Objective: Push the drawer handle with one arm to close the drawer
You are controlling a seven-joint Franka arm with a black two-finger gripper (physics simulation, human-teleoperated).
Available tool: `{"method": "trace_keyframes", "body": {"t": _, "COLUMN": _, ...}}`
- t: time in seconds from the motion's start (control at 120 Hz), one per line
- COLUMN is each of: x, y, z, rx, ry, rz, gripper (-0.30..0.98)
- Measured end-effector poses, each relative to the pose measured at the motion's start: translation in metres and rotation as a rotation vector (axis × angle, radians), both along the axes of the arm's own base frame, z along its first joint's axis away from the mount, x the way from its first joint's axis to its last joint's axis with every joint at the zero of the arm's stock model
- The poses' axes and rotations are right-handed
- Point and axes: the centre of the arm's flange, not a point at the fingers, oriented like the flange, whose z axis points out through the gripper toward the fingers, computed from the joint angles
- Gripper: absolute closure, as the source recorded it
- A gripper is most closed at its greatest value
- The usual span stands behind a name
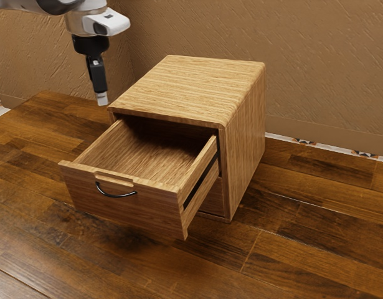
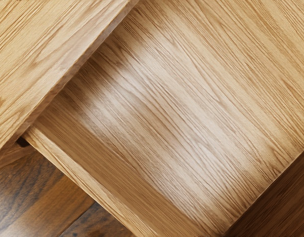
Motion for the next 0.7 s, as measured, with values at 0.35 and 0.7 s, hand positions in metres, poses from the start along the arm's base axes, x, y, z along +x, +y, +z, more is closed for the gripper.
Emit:
{"method": "trace_keyframes", "body": {"t": 0.35, "x": -0.134, "y": -0.026, "z": 0.159, "rx": -0.053, "ry": -0.238, "rz": 0.01, "gripper": 0.0}}
{"method": "trace_keyframes", "body": {"t": 0.7, "x": -0.172, "y": -0.022, "z": 0.04, "rx": 0.007, "ry": 0.104, "rz": 0.545, "gripper": 0.49}}
